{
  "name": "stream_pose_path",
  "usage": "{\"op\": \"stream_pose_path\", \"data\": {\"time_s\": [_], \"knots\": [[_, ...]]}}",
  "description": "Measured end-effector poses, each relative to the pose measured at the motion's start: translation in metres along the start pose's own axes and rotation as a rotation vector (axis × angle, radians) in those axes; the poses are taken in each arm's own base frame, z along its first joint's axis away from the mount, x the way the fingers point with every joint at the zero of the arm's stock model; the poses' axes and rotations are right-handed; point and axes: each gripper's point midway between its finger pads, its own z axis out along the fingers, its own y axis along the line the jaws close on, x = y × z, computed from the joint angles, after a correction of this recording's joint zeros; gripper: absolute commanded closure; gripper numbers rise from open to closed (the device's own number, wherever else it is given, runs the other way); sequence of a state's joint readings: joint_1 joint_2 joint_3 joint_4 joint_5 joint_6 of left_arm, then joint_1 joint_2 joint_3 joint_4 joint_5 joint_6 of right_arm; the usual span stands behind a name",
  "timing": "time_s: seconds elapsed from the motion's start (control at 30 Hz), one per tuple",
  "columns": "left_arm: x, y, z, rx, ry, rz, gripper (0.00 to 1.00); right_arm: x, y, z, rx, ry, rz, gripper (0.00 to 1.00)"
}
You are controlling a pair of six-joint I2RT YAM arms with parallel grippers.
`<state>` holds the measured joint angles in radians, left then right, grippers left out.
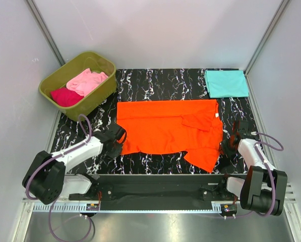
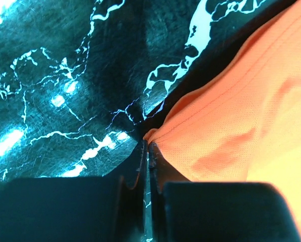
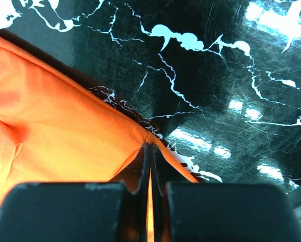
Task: Fold and stack the t-shirts
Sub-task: Fold the tshirt
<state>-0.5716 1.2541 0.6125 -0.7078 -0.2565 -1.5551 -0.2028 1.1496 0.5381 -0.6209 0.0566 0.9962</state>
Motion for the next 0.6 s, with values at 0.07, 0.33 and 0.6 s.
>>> {"op": "stream_pose_path", "data": {"time_s": [0.07,0.33,0.6], "knots": [[0.0,-0.001,0.0,0.005,-0.001,0.001,1.0,0.0,0.001,-0.001,-0.008,0.0,-0.004,1.0],[-0.007,-0.009,-0.014,0.086,-0.017,-0.02,1.0,-0.004,0.01,-0.016,-0.09,-0.035,-0.012,1.0],[-0.013,-0.011,-0.018,0.107,-0.049,-0.021,1.0,-0.009,0.016,-0.026,-0.141,-0.066,-0.048,1.0]]}}
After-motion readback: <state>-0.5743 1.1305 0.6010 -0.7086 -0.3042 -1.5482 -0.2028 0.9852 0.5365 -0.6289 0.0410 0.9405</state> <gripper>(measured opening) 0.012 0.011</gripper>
